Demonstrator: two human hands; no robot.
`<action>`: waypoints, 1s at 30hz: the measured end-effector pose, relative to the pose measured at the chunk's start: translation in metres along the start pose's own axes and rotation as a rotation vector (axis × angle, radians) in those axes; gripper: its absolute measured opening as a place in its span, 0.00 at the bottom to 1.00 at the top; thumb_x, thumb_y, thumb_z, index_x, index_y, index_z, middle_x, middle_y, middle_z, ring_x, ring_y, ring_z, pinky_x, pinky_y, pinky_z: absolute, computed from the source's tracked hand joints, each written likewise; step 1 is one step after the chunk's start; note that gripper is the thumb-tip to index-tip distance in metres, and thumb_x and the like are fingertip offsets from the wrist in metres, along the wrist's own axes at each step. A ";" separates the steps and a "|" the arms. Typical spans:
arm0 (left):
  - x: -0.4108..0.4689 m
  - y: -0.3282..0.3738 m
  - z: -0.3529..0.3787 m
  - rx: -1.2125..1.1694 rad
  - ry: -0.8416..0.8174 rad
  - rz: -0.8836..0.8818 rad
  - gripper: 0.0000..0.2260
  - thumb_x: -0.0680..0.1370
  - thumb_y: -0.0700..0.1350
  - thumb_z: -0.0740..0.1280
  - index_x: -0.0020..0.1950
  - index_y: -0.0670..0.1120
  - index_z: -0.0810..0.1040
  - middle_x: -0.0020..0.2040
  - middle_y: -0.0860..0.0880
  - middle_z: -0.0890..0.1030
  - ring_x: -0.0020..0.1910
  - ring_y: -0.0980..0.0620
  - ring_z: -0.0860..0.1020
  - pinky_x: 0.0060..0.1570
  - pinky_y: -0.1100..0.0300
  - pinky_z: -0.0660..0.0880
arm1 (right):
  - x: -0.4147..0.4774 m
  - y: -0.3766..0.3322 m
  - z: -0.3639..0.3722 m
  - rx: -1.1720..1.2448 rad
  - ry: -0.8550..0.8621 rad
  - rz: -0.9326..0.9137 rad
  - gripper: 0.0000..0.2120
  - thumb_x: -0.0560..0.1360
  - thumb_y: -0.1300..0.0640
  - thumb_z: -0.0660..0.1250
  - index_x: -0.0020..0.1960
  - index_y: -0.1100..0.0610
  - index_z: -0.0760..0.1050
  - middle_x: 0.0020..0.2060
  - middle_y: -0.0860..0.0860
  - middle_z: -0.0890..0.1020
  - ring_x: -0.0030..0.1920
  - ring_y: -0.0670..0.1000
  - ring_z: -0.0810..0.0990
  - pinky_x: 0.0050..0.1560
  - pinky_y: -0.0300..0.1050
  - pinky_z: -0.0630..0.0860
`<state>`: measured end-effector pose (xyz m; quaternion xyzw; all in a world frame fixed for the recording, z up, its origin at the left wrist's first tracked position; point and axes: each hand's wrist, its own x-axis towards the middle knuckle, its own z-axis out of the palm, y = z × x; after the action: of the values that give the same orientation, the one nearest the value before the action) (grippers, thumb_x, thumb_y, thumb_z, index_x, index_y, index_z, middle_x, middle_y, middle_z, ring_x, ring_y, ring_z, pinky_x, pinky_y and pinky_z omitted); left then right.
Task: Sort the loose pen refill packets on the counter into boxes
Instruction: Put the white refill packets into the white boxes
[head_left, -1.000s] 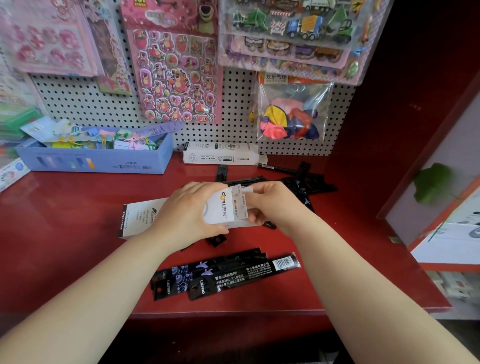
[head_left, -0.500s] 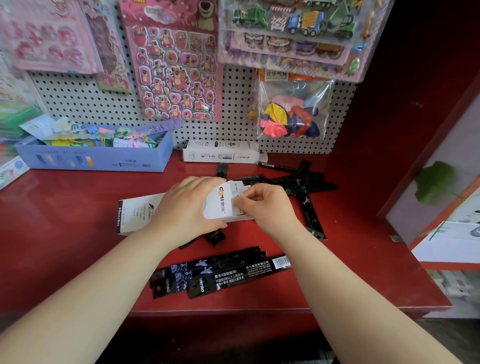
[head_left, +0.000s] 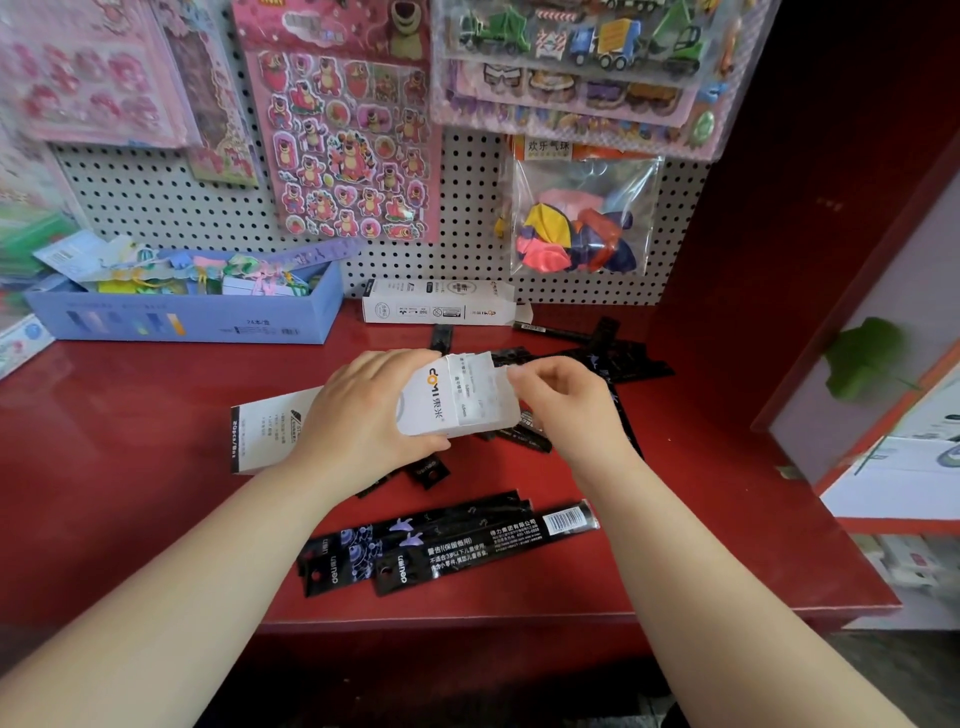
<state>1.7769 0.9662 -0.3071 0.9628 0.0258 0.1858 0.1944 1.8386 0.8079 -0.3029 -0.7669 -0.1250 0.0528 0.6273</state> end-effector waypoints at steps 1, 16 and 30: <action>0.000 0.000 0.000 0.001 -0.008 0.000 0.34 0.64 0.50 0.75 0.67 0.51 0.67 0.65 0.53 0.72 0.65 0.51 0.66 0.60 0.63 0.58 | -0.001 0.002 -0.002 0.016 -0.010 0.025 0.08 0.74 0.58 0.65 0.36 0.52 0.73 0.34 0.46 0.76 0.29 0.39 0.71 0.27 0.26 0.67; -0.001 0.002 -0.003 -0.012 -0.066 0.011 0.34 0.65 0.50 0.75 0.68 0.51 0.65 0.66 0.53 0.71 0.66 0.53 0.65 0.60 0.64 0.57 | -0.003 -0.005 -0.003 -0.036 -0.231 0.033 0.09 0.73 0.60 0.67 0.34 0.57 0.73 0.17 0.40 0.74 0.17 0.39 0.67 0.21 0.27 0.63; 0.001 0.002 -0.001 0.009 -0.041 0.017 0.33 0.63 0.48 0.76 0.67 0.49 0.68 0.64 0.51 0.74 0.65 0.49 0.67 0.60 0.59 0.61 | 0.003 -0.003 0.009 -0.081 -0.244 0.006 0.13 0.73 0.62 0.66 0.31 0.52 0.74 0.27 0.43 0.76 0.23 0.37 0.72 0.25 0.25 0.65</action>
<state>1.7775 0.9648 -0.3057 0.9674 0.0146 0.1674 0.1893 1.8394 0.8180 -0.3020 -0.7797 -0.2001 0.1428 0.5758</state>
